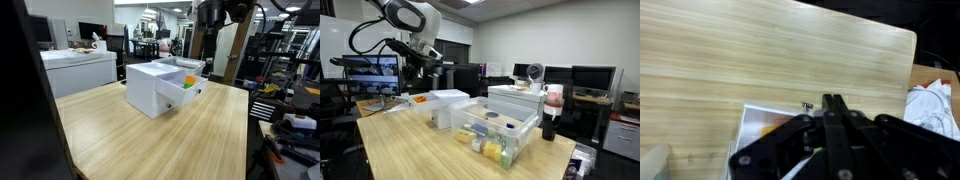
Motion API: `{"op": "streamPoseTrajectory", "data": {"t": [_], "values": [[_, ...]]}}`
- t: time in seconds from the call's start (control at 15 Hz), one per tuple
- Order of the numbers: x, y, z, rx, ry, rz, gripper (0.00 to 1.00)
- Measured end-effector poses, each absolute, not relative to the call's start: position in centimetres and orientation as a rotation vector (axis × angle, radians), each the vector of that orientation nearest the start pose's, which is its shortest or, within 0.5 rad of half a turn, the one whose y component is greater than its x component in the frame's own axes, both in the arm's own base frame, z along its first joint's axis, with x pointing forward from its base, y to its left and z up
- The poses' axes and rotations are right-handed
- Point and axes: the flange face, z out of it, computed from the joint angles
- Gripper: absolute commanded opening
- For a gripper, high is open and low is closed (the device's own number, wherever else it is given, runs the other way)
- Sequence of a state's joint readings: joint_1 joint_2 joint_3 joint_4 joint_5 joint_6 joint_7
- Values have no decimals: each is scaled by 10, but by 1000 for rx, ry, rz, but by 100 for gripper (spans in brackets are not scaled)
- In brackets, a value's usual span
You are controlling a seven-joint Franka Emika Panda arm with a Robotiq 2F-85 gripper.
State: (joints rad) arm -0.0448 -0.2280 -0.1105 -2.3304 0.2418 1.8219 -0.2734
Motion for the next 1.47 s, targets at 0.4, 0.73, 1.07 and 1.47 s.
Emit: {"op": "streamPoseTrajectory", "data": {"t": [0.4,0.73,1.07,1.47], "values": [[420,-48,370,-2855,-47,370,5],[422,-46,347,-2927,-99,172,5],[427,-42,345,-2972,-162,-26,6],[433,-42,349,-3009,-209,-244,5]]}}
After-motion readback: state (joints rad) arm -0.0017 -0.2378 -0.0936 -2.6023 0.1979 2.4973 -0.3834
